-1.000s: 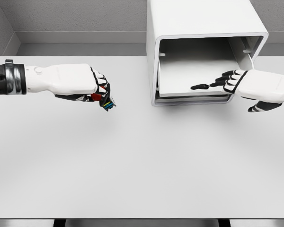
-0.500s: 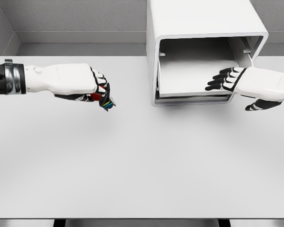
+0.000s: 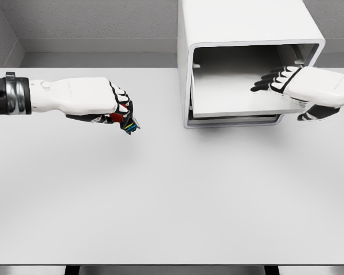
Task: Slide open multi-storey tabletop storage cabinets and put open load switch and slide close multi-storey tabletop storage cabinets
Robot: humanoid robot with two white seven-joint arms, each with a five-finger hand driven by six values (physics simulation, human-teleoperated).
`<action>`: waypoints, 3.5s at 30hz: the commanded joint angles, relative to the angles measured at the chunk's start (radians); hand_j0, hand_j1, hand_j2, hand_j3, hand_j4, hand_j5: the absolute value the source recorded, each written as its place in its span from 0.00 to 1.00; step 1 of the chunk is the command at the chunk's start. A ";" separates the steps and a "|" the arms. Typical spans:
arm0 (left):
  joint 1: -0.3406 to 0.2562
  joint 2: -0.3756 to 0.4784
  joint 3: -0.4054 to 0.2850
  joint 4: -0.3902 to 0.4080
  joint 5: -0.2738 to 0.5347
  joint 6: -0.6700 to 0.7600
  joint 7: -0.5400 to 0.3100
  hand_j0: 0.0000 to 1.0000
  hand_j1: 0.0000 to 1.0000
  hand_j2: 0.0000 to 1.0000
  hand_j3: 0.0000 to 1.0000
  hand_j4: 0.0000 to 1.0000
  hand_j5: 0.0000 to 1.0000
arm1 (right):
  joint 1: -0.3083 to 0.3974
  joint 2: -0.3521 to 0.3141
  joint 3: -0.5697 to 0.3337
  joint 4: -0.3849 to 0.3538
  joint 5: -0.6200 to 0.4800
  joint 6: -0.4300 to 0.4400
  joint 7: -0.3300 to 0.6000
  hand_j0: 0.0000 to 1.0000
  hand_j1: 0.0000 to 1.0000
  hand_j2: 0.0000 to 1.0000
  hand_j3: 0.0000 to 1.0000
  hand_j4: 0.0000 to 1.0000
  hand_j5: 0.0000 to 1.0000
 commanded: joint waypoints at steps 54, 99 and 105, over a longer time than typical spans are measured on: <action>0.000 0.008 0.001 -0.002 0.009 0.002 0.001 0.40 0.40 0.40 0.40 0.40 0.40 | -0.123 0.054 0.235 0.030 0.072 -0.006 0.000 1.00 1.00 1.00 1.00 1.00 1.00; -0.163 -0.162 0.000 -0.044 0.106 0.002 -0.003 0.39 0.39 0.39 0.39 0.39 0.39 | 0.327 -0.161 -0.560 -0.088 -0.268 -0.099 0.000 1.00 1.00 1.00 1.00 1.00 1.00; -0.209 -0.415 -0.007 0.047 0.102 0.002 -0.110 0.39 0.39 0.39 0.39 0.39 0.39 | 0.551 -0.159 -0.785 -0.037 -0.296 -0.099 0.000 1.00 1.00 1.00 1.00 1.00 1.00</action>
